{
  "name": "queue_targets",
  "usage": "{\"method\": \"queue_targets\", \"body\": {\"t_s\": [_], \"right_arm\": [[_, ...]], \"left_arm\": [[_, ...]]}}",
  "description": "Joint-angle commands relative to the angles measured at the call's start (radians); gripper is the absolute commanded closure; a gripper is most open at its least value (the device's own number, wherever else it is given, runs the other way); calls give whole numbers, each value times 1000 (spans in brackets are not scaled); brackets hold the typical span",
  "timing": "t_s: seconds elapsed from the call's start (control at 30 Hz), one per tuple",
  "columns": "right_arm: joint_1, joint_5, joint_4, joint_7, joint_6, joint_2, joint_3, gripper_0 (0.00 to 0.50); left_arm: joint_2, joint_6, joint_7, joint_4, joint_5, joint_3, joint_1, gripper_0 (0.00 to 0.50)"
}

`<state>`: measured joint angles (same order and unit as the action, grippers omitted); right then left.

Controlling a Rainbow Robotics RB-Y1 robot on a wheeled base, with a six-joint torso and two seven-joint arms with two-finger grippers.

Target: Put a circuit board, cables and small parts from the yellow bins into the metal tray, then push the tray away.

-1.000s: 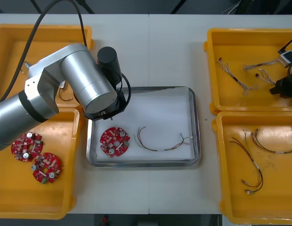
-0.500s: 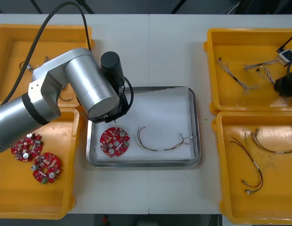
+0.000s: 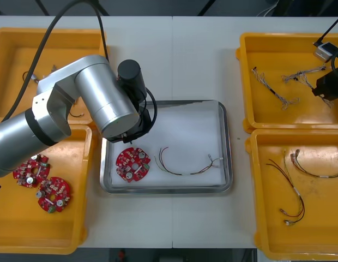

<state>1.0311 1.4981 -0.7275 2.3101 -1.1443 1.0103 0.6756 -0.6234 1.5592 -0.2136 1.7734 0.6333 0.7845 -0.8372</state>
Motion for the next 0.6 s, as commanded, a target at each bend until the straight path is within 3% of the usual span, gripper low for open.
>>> {"method": "queue_targets", "body": {"t_s": [0.03,0.27,0.47,0.6], "right_arm": [[35,-56,-82,26,-104,74,-139,500],[24,-183,-205,25,-345,80,-340,500],[24,-185,-297,11,-492,80,-418,500],[23,-164,-391,-1,-554,76,-441,500]], "left_arm": [[-22,79,53,78,74,-39,-37,0],[-81,199,62,112,259,-171,-103,0],[-159,252,65,113,381,-269,-157,0],[-228,271,65,113,410,-312,-186,0]]}}
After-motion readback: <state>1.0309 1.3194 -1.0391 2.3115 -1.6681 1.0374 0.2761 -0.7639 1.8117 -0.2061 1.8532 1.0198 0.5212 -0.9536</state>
